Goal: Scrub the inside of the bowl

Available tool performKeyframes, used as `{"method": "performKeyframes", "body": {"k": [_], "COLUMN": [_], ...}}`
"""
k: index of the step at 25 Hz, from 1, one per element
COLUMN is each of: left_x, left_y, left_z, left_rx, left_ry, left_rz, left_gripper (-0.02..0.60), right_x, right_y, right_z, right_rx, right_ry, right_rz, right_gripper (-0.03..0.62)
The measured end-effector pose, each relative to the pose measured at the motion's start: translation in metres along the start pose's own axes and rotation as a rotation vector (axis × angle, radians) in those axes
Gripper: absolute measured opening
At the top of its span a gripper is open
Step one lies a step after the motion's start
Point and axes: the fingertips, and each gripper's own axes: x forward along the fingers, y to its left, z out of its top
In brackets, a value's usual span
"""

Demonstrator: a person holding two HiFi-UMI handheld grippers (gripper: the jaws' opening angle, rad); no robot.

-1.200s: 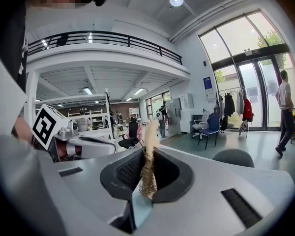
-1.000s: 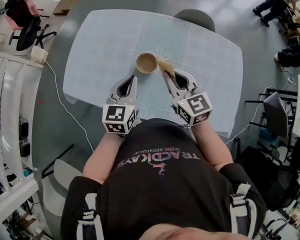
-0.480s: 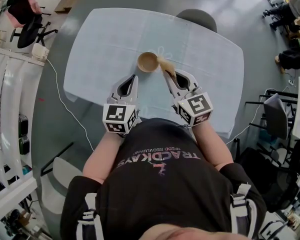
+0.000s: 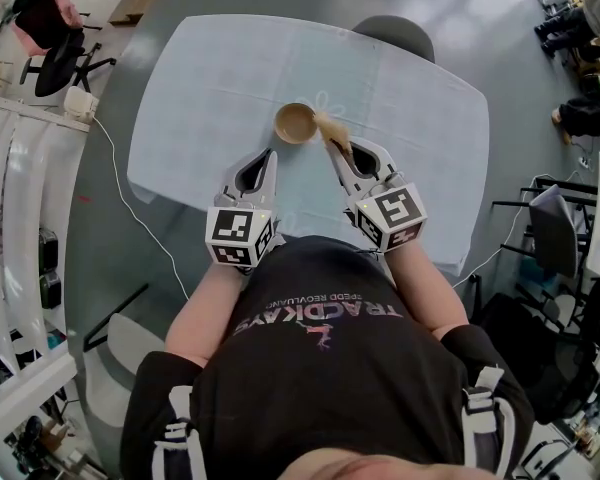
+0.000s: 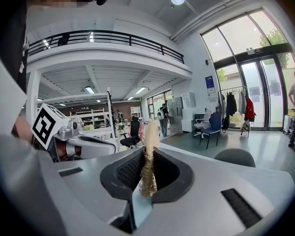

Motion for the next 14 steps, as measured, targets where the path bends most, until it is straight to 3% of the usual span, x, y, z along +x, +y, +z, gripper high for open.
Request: {"method": "performKeyframes", "body": {"k": [14], "left_x": [0.0002], "left_y": [-0.0016], "left_z": [-0.0049], "left_rx": [-0.009], "left_ry": [0.009], "left_rz": [-0.003], "left_gripper": [0.015], "right_x": [-0.0006], "right_y": [0.0016], "right_z": [-0.0045], "right_rx": [0.006], "right_ry": [0.008], "right_rz": [0.004], "right_gripper": [0.032]}}
